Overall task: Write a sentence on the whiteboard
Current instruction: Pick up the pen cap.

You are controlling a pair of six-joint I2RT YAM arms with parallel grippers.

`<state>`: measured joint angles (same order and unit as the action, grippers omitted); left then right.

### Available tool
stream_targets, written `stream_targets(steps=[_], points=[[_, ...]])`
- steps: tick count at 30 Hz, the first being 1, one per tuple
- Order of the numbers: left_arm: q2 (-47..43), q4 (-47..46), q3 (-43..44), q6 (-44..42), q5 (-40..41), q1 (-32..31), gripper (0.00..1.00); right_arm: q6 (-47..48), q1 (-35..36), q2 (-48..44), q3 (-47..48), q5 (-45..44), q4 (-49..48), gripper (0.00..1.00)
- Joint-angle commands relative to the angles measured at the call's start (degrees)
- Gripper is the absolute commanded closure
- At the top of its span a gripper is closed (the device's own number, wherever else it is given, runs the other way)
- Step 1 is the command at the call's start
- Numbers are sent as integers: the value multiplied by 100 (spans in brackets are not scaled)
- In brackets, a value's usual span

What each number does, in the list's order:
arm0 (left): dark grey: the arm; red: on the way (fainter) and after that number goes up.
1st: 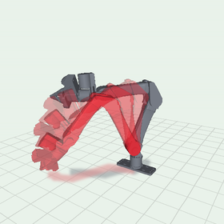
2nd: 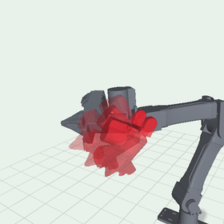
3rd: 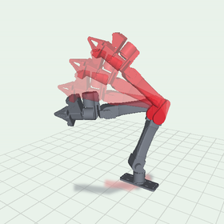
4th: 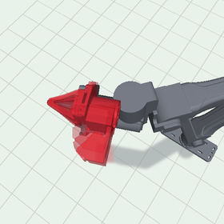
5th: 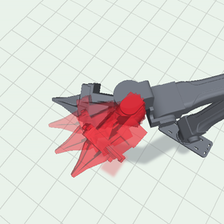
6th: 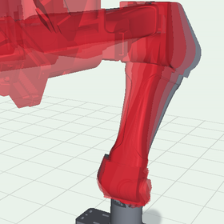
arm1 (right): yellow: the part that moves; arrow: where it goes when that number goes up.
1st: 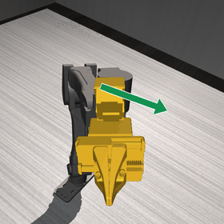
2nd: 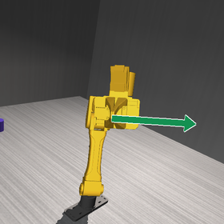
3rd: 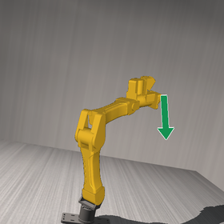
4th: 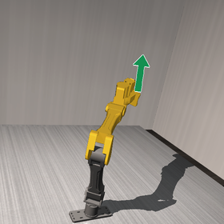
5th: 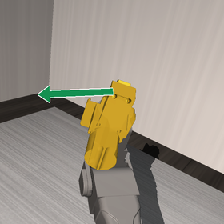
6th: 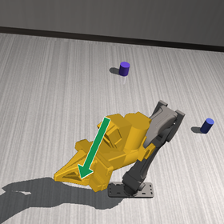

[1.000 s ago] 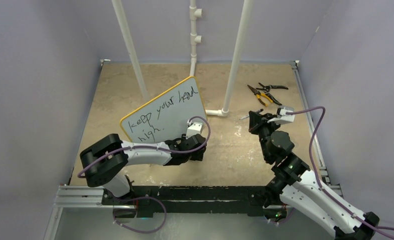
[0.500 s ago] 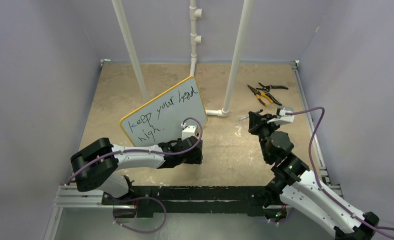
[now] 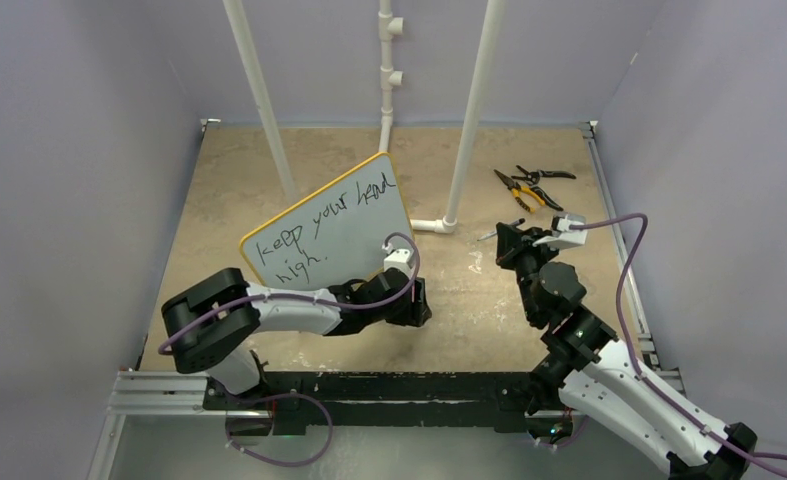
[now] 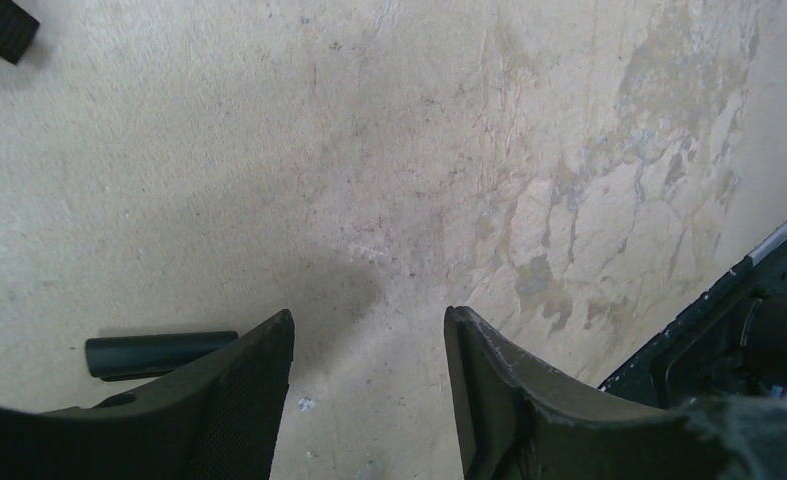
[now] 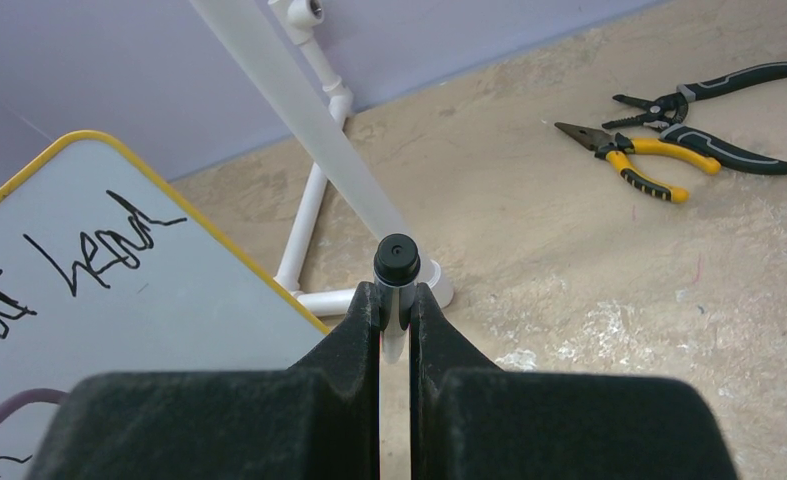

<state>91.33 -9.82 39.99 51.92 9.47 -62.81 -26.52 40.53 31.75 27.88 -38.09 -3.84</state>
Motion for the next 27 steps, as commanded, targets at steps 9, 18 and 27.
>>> stream_targets(steps=[9,18,27], points=[[-1109,845,187,-2733,-1131,779,40,86,-2,-136,38,29,-134,100],[-538,1226,548,-3749,-1736,1121,40,93,-2,-150,95,112,-64,100],[101,1590,802,-3670,-1634,1137,40,86,-2,-263,64,143,-25,100]])
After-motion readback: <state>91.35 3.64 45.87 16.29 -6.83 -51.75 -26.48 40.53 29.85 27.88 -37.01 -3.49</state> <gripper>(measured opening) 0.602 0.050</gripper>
